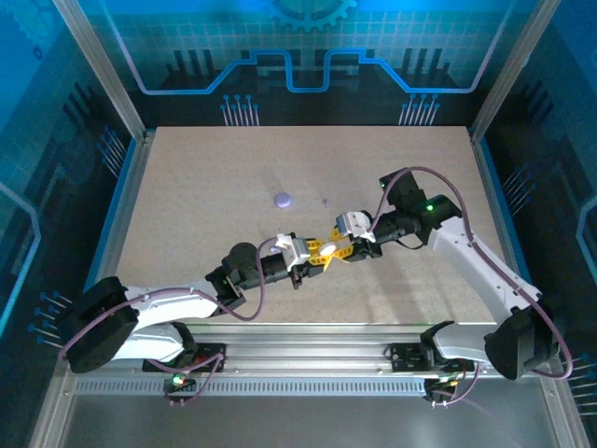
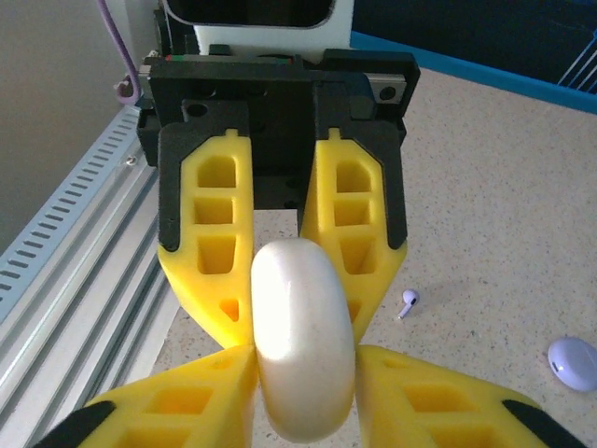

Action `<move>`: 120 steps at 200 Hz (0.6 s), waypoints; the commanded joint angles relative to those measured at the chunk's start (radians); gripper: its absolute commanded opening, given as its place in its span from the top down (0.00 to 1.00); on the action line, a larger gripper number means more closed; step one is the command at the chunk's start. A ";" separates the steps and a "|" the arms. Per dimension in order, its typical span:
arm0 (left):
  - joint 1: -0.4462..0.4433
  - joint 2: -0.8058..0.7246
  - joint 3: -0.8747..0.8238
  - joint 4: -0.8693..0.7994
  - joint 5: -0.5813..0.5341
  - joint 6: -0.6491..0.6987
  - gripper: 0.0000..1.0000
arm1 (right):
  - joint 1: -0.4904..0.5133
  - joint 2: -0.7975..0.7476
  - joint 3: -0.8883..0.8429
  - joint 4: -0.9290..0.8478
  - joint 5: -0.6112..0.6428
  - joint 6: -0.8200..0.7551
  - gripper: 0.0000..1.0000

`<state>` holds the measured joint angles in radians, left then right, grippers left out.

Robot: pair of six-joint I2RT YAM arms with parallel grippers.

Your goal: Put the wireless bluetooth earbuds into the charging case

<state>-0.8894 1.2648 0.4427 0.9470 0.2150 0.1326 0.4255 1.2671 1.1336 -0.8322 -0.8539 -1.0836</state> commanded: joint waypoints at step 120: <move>0.003 -0.008 0.000 0.023 -0.009 0.016 0.60 | 0.017 0.032 0.070 -0.136 0.021 -0.081 0.87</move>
<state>-0.8864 1.2648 0.4423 0.9382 0.2169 0.1352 0.4259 1.2964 1.1721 -0.9031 -0.8429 -1.1366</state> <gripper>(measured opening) 0.360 0.179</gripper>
